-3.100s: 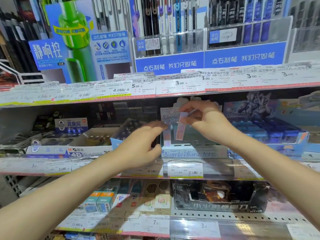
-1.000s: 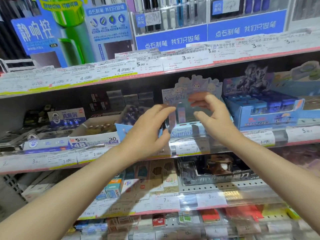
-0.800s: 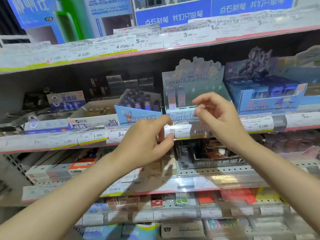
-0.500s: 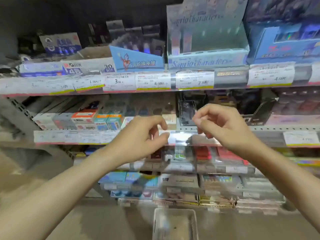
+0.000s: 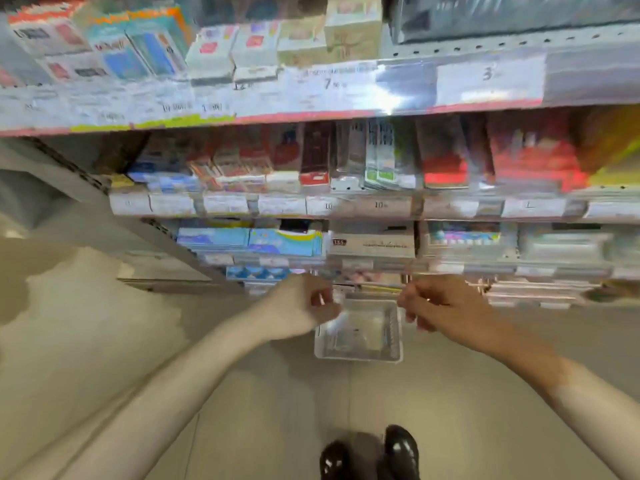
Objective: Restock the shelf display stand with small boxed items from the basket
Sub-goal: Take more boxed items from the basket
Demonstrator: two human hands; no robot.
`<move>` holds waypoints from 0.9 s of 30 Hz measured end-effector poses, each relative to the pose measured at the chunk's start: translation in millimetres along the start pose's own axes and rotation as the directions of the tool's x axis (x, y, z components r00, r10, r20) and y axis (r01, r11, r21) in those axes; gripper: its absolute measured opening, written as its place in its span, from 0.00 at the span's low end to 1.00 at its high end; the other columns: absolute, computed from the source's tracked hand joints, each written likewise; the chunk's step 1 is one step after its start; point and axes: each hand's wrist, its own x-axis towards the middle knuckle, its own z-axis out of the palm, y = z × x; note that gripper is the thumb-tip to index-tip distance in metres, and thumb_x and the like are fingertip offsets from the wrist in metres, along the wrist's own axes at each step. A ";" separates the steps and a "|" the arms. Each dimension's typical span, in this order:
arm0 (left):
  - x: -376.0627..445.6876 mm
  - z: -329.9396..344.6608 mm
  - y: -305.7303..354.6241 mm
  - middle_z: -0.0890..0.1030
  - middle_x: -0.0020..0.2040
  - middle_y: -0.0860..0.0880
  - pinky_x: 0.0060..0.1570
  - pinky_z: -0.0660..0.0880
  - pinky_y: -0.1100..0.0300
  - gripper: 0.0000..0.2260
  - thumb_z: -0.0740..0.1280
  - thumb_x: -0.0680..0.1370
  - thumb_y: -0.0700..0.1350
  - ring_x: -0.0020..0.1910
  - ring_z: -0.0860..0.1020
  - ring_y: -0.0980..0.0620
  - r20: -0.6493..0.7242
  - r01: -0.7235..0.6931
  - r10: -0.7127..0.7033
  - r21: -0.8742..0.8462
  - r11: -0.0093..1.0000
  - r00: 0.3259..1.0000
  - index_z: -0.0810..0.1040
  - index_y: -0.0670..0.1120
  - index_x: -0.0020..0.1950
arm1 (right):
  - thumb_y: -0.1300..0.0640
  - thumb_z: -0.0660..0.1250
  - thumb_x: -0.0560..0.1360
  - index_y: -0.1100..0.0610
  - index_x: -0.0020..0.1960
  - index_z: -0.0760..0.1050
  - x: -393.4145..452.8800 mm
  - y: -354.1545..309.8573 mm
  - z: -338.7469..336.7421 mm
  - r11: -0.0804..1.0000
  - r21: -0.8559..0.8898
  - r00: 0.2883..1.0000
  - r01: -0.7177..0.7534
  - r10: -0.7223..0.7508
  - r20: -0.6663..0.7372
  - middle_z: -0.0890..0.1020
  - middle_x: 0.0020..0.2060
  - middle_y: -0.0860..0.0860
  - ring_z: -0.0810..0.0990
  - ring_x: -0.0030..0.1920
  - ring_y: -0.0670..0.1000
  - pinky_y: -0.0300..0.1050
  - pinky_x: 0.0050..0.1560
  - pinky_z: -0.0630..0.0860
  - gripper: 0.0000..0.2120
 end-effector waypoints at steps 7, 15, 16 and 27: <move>62.3 107.4 -121.4 0.72 0.33 0.57 0.36 0.68 0.64 0.10 0.68 0.72 0.45 0.35 0.72 0.55 0.072 0.159 -0.156 -0.040 0.987 0.985 0.72 0.51 0.33 | 0.59 0.63 0.73 0.52 0.36 0.77 73.0 142.8 90.5 0.956 -0.221 0.977 -0.192 0.208 0.054 0.82 0.33 0.49 0.82 0.37 0.50 0.47 0.45 0.77 0.09; 141.4 267.8 -275.0 0.76 0.38 0.47 0.35 0.73 0.62 0.04 0.68 0.71 0.38 0.37 0.77 0.47 0.108 0.370 -0.360 -0.095 0.924 0.927 0.74 0.44 0.43 | 0.59 0.63 0.74 0.57 0.51 0.80 182.3 331.8 197.5 0.916 -0.316 0.956 -0.247 0.284 0.078 0.82 0.51 0.52 0.79 0.52 0.52 0.43 0.55 0.74 0.10; 151.4 289.1 -294.1 0.76 0.37 0.45 0.35 0.75 0.60 0.05 0.67 0.71 0.36 0.36 0.77 0.45 0.095 0.411 -0.400 -0.145 0.900 0.911 0.73 0.43 0.44 | 0.59 0.63 0.74 0.56 0.52 0.80 195.6 355.3 210.9 0.915 -0.317 0.954 -0.250 0.289 0.082 0.82 0.52 0.52 0.79 0.53 0.52 0.42 0.56 0.73 0.10; 252.9 447.1 -430.5 0.80 0.55 0.39 0.48 0.74 0.57 0.14 0.64 0.72 0.34 0.54 0.78 0.41 0.015 0.523 -0.523 -0.076 0.849 0.852 0.75 0.36 0.57 | 0.62 0.64 0.73 0.59 0.54 0.79 334.1 526.2 323.2 0.884 -0.466 0.961 -0.042 0.163 0.223 0.81 0.54 0.54 0.78 0.56 0.55 0.36 0.50 0.68 0.11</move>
